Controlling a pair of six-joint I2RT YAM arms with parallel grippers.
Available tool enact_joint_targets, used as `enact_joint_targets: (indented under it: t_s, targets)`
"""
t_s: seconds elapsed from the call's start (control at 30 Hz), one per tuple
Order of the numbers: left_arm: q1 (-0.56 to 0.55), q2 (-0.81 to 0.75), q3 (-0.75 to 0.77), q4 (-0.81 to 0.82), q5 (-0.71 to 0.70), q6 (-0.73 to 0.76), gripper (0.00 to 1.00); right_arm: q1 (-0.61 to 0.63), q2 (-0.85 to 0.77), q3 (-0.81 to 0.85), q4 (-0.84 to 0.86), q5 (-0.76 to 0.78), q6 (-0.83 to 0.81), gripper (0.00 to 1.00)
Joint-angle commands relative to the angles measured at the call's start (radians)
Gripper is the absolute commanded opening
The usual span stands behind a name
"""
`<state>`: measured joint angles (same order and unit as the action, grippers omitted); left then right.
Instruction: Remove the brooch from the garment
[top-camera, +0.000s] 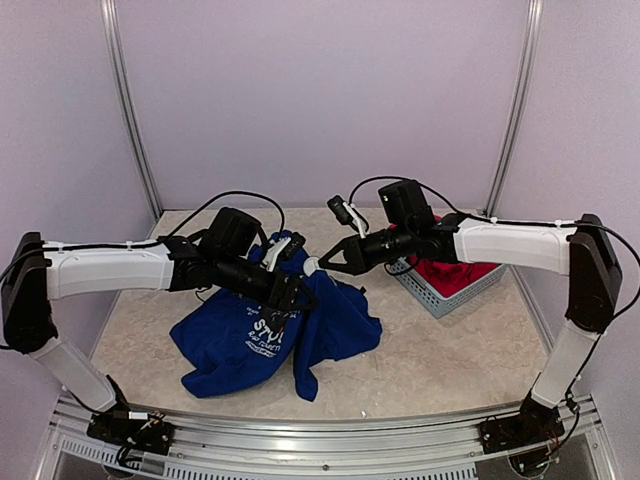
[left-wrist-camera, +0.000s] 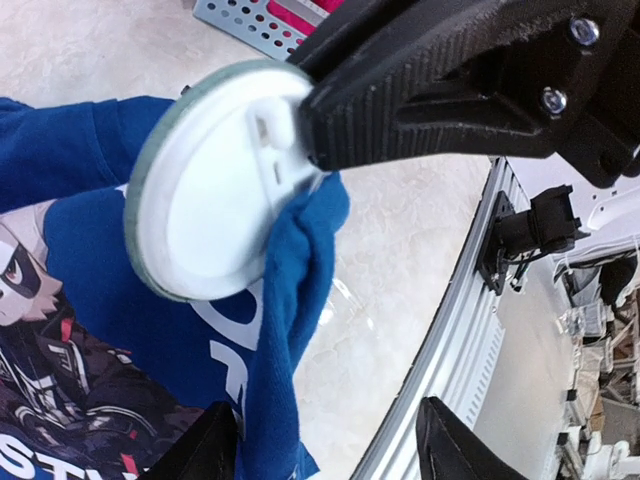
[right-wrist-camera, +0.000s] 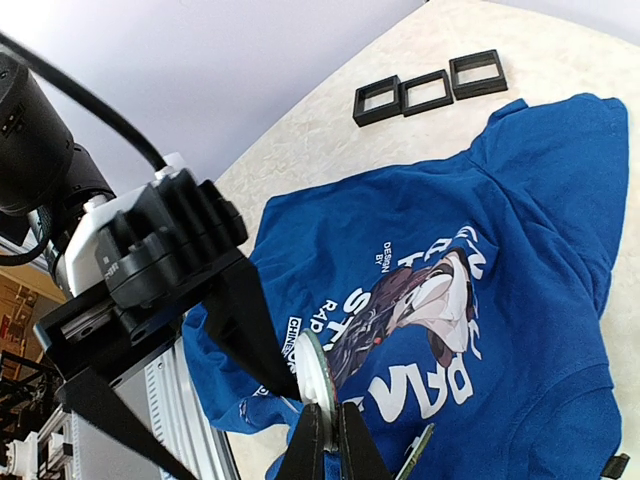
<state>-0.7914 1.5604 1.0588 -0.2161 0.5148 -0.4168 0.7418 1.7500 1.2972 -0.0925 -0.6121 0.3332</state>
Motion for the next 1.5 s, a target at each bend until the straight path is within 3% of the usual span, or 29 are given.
enact_joint_targets:
  t_s: [0.0, 0.1, 0.27, 0.4, 0.53, 0.63, 0.93, 1.47]
  targets:
    - [0.003, 0.022, 0.008, 0.007, -0.02, 0.018, 0.52, 0.013, -0.04, -0.024, -0.007, 0.076, -0.029, 0.0]
    - [0.006, 0.029, 0.01, 0.007, -0.022, 0.015, 0.42, 0.016, -0.04, -0.026, -0.007, 0.077, -0.031, 0.0]
    - [0.006, 0.055, 0.042, -0.017, -0.066, 0.013, 0.48, 0.025, -0.046, -0.026, -0.005, 0.084, -0.031, 0.0]
    - [0.007, 0.082, 0.072, -0.034, -0.085, 0.02, 0.45, 0.03, -0.057, -0.028, -0.012, 0.104, -0.047, 0.0]
    - [0.006, 0.111, 0.109, -0.058, -0.092, 0.03, 0.16, 0.041, -0.066, -0.023, -0.038, 0.143, -0.077, 0.0]
    - [0.004, 0.12, 0.12, -0.07, -0.105, 0.032, 0.0, 0.06, -0.074, -0.017, -0.069, 0.211, -0.112, 0.0]
    - [0.019, 0.054, 0.077, -0.061, -0.133, -0.002, 0.0, 0.117, -0.114, -0.043, -0.147, 0.472, -0.24, 0.0]
    - [0.057, 0.001, 0.036, -0.063, -0.121, -0.028, 0.0, 0.144, -0.123, -0.063, -0.243, 0.606, -0.364, 0.0]
